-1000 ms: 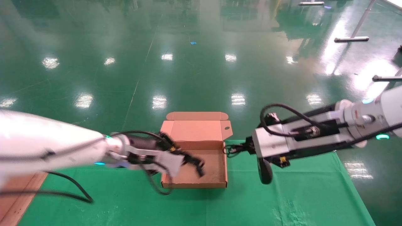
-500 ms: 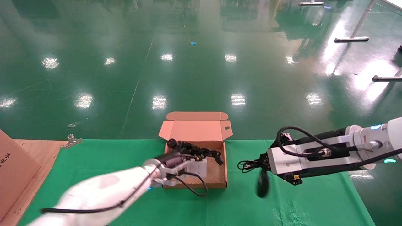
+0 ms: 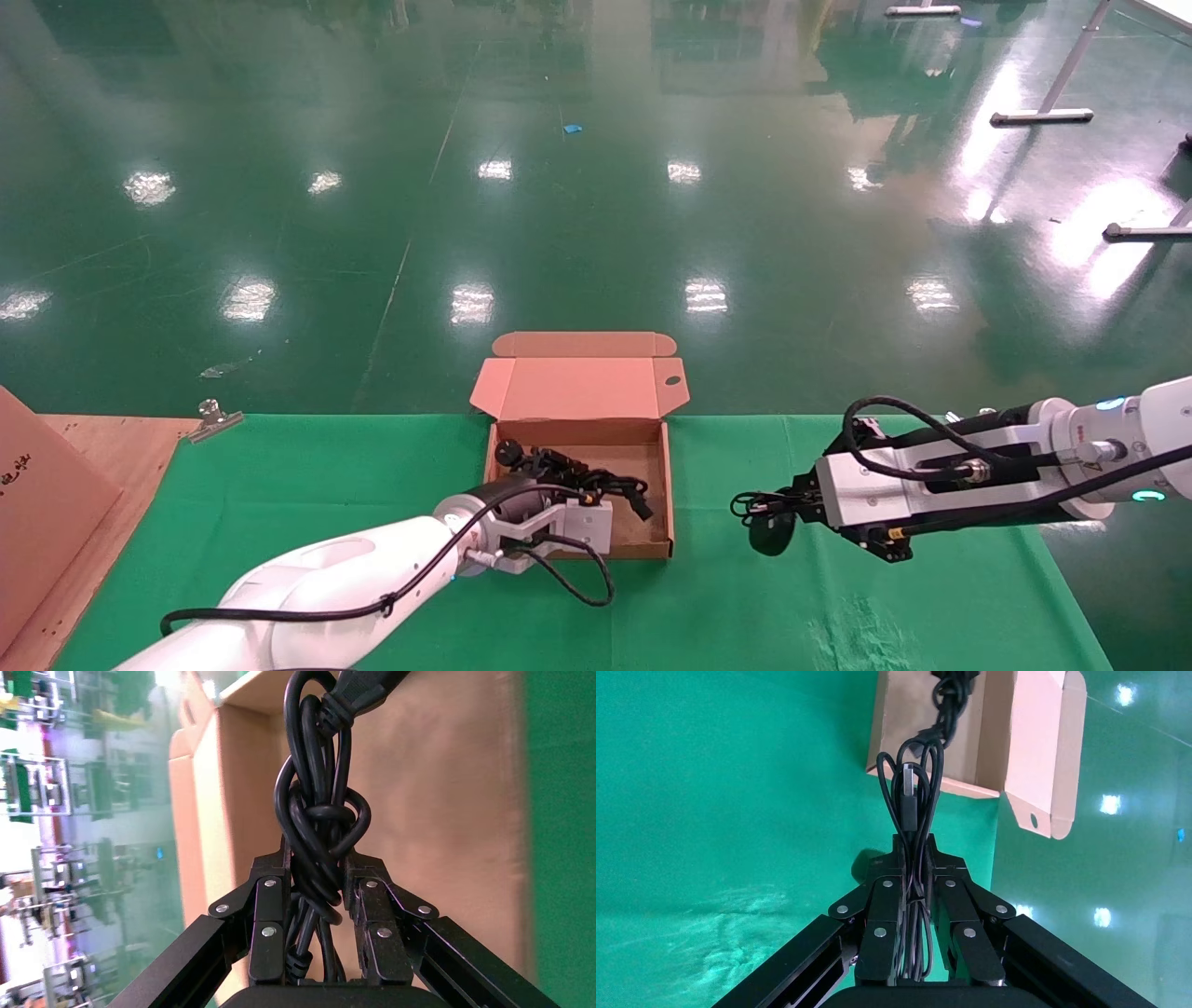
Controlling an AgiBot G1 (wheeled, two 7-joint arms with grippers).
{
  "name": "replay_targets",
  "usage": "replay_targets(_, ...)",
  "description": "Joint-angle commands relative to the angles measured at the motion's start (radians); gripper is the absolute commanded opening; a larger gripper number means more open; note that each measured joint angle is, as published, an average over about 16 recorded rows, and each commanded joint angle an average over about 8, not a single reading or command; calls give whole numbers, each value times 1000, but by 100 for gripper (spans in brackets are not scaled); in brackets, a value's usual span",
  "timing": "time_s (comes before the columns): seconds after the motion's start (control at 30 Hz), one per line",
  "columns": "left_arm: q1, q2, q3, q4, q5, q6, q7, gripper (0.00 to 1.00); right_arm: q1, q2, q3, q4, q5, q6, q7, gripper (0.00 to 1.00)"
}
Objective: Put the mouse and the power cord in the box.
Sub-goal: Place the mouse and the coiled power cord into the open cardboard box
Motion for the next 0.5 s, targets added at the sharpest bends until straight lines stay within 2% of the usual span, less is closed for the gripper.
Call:
replay_targets(0.03, -6, 0, 26, 12, -33, -16, 30, 100, -2, -6, -2, -23, 0, 3, -17, 0)
replay_targets(0.5, -43, -5, 108, 55, -239, -27, 155, 100, 15, -40, -11, -8, -5, -6, 8, 0)
